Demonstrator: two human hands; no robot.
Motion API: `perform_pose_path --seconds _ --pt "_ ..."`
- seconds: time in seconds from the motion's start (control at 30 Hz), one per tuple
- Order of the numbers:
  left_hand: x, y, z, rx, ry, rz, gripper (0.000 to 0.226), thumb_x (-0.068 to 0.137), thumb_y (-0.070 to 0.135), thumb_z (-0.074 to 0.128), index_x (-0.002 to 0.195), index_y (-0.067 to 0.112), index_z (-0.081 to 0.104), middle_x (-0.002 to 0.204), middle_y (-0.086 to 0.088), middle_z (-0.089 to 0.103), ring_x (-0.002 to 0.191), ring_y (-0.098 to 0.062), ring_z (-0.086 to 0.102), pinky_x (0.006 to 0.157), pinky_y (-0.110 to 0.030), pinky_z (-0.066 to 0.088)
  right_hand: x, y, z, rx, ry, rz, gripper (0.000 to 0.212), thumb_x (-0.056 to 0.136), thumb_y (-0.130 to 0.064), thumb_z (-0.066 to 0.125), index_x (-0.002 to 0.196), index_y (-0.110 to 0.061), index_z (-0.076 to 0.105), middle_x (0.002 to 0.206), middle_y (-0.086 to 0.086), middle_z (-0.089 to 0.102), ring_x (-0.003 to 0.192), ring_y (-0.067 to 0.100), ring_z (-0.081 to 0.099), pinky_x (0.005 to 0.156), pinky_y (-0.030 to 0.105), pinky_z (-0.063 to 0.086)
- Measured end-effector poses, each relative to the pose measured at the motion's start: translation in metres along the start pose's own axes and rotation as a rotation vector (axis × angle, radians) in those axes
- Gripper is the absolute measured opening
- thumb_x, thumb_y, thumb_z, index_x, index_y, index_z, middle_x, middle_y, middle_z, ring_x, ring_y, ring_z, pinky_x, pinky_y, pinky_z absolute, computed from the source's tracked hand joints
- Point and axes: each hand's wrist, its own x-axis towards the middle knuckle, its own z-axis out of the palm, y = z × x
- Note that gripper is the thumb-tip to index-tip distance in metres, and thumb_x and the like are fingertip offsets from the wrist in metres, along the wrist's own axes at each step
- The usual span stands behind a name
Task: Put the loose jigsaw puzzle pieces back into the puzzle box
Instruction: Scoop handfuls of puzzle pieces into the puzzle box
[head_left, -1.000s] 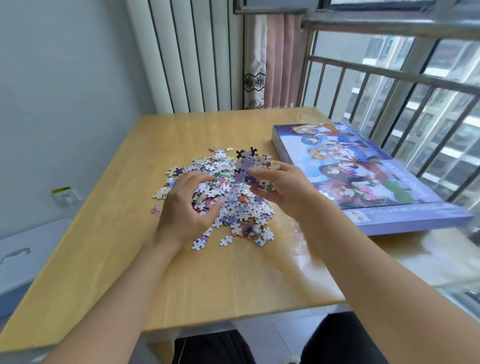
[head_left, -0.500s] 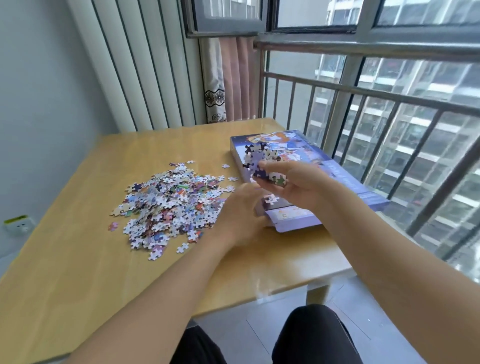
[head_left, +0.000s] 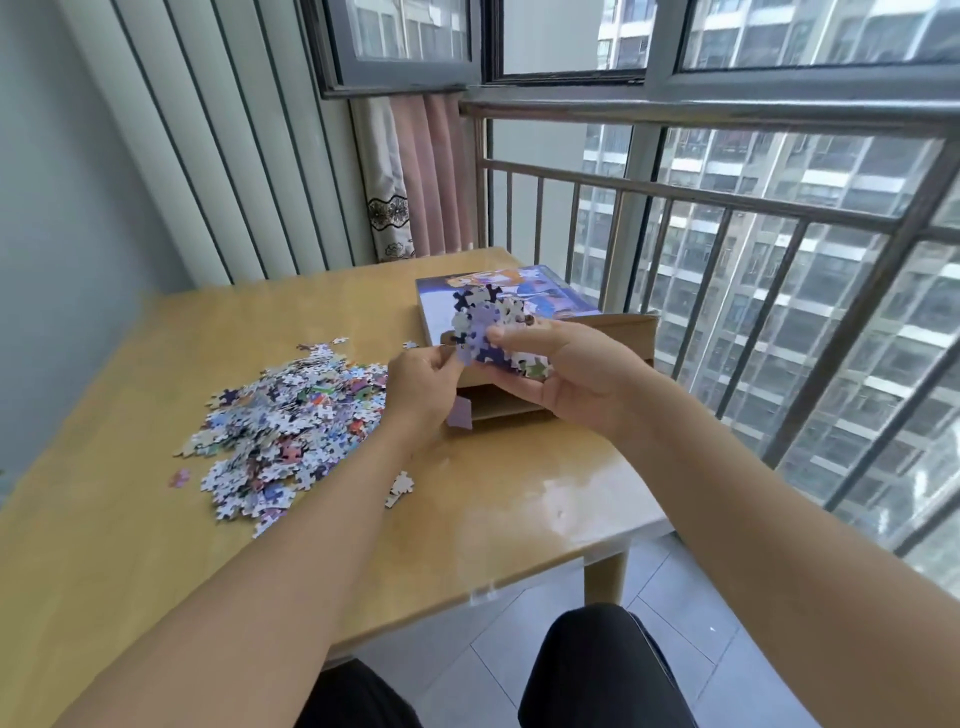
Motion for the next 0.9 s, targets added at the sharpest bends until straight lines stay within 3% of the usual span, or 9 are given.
perform_pose_path --seconds 0.17,0.23,0.3,0.37,0.5,0.67,0.83,0.9 --pt "0.017 0.014 -0.009 -0.070 -0.003 -0.109 0.071 0.093 0.044 0.067 0.032 0.017 0.042 0.034 0.014 0.038 0.037 -0.006 0.036 0.038 -0.017 0.023 -0.001 0.022 -0.030 -0.006 0.116 0.092 0.033 0.081 -0.003 0.080 0.112 0.002 0.071 0.104 0.014 0.076 0.095 0.022 0.075 0.071 0.027 0.060" --pt "0.023 0.018 -0.012 -0.103 -0.018 -0.122 0.064 0.092 0.049 0.066 0.040 0.016 0.046 0.049 0.009 0.047 0.048 -0.008 0.039 0.048 -0.024 0.031 0.000 0.029 -0.042 0.005 0.192 0.164 0.028 0.080 -0.001 0.080 0.107 0.002 0.073 0.104 0.015 0.074 0.089 0.023 0.075 0.070 0.027 0.062" --pt "0.027 0.020 -0.014 -0.123 -0.027 -0.106 0.064 0.092 0.051 0.065 0.062 -0.004 0.057 0.066 -0.004 0.053 0.061 -0.016 0.045 0.058 -0.031 0.034 0.002 0.031 -0.051 0.029 0.249 0.222 0.022 0.082 0.000 0.078 0.103 0.003 0.072 0.109 0.016 0.071 0.085 0.023 0.075 0.073 0.028 0.063" --pt "0.028 0.021 -0.014 -0.122 -0.037 -0.095 0.065 0.092 0.052 0.064 0.079 -0.011 0.064 0.076 -0.009 0.057 0.070 -0.019 0.049 0.063 -0.036 0.040 0.006 0.030 -0.056 0.056 0.289 0.257 0.023 0.084 0.000 0.077 0.105 0.004 0.070 0.118 0.018 0.067 0.084 0.024 0.075 0.073 0.028 0.063" --pt "0.025 0.025 -0.015 -0.104 -0.027 -0.066 0.067 0.092 0.051 0.065 0.070 -0.012 0.056 0.071 -0.014 0.058 0.068 -0.020 0.049 0.061 -0.037 0.038 0.015 0.027 -0.058 0.107 0.346 0.282 0.032 0.084 0.001 0.077 0.114 0.005 0.066 0.123 0.022 0.063 0.083 0.025 0.075 0.073 0.030 0.063" --pt "0.024 0.028 -0.015 -0.122 -0.018 -0.045 0.063 0.092 0.051 0.064 0.089 -0.011 0.069 0.097 -0.020 0.072 0.085 -0.027 0.062 0.077 -0.046 0.052 0.032 0.017 -0.054 0.116 0.396 0.248 0.021 0.085 0.000 0.076 0.104 0.004 0.068 0.111 0.023 0.066 0.078 0.026 0.076 0.072 0.030 0.063" --pt "0.025 0.032 -0.015 -0.107 -0.018 -0.063 0.062 0.091 0.053 0.064 0.085 -0.008 0.070 0.090 -0.019 0.072 0.070 -0.017 0.054 0.063 -0.032 0.043 0.052 0.008 -0.045 0.146 0.420 0.176 0.025 0.090 0.005 0.068 0.113 0.005 0.062 0.110 0.025 0.061 0.094 0.033 0.073 0.075 0.033 0.064" --pt "0.027 0.033 -0.015 -0.106 -0.020 -0.070 0.064 0.091 0.054 0.064 0.088 -0.009 0.070 0.092 -0.021 0.072 0.070 -0.017 0.052 0.064 -0.031 0.041 0.063 0.005 -0.043 0.197 0.399 0.121 0.033 0.091 0.013 0.060 0.124 0.006 0.057 0.121 0.025 0.058 0.108 0.035 0.066 0.086 0.037 0.061"
